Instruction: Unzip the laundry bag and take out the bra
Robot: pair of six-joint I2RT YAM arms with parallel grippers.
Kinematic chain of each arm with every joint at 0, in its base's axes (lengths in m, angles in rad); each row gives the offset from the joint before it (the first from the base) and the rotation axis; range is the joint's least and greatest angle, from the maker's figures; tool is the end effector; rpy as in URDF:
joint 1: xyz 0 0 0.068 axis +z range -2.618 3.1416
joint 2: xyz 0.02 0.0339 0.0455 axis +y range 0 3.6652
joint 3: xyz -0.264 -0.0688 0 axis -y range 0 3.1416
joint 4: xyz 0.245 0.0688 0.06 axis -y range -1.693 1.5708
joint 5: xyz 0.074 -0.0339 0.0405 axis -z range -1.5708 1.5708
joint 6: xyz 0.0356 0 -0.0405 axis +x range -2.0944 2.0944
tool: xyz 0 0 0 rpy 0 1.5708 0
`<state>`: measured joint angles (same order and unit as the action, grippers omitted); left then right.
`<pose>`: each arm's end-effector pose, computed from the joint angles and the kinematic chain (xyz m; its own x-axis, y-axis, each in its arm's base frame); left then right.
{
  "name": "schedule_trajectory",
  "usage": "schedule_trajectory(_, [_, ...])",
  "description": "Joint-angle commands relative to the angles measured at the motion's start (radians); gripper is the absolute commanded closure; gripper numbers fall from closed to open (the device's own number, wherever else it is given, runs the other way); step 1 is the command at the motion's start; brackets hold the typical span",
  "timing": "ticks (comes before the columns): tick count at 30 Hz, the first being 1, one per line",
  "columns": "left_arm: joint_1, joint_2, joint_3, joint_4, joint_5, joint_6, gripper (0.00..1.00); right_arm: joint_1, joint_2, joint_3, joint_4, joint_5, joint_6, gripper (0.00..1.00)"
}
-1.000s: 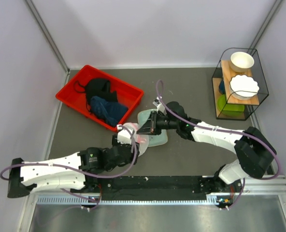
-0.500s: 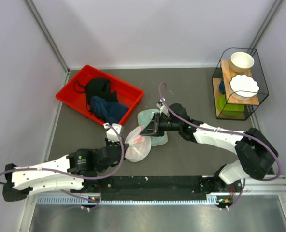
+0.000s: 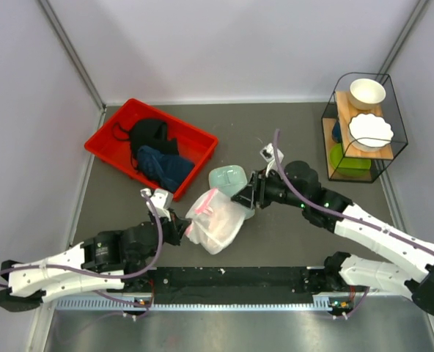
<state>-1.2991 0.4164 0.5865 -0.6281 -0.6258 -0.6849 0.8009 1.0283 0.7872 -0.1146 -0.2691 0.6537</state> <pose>0.0475 -0.0928 0.2754 -0.4966 -0.1279 -0.8585 0.4204 0.8299 -0.3668 0.1585 0.1771 0.3016 -0.7188 0.1008 -0.6878 -0.5397 0.5427 0.6436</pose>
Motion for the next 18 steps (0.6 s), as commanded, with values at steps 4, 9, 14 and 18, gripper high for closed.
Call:
schedule_trajectory(4, [-0.003, 0.100, 0.006, 0.076, 0.060, 0.015, 1.00, 0.165, 0.009, 0.096, -0.030, 0.031, -0.134, 0.53])
schedule_trajectory(9, [-0.003, 0.145, 0.021, 0.094, 0.077, 0.024, 1.00, 0.250, 0.056, 0.161, -0.039, 0.067, -0.146, 0.54])
schedule_trajectory(14, [-0.003, 0.173, 0.032, 0.103, 0.084, 0.031, 1.00, 0.322, 0.139, 0.227, -0.072, 0.116, -0.189, 0.54])
schedule_trajectory(18, [-0.003, 0.182, 0.041, 0.108, 0.093, 0.035, 1.00, 0.325, 0.199, 0.270, -0.072, 0.090, -0.183, 0.54])
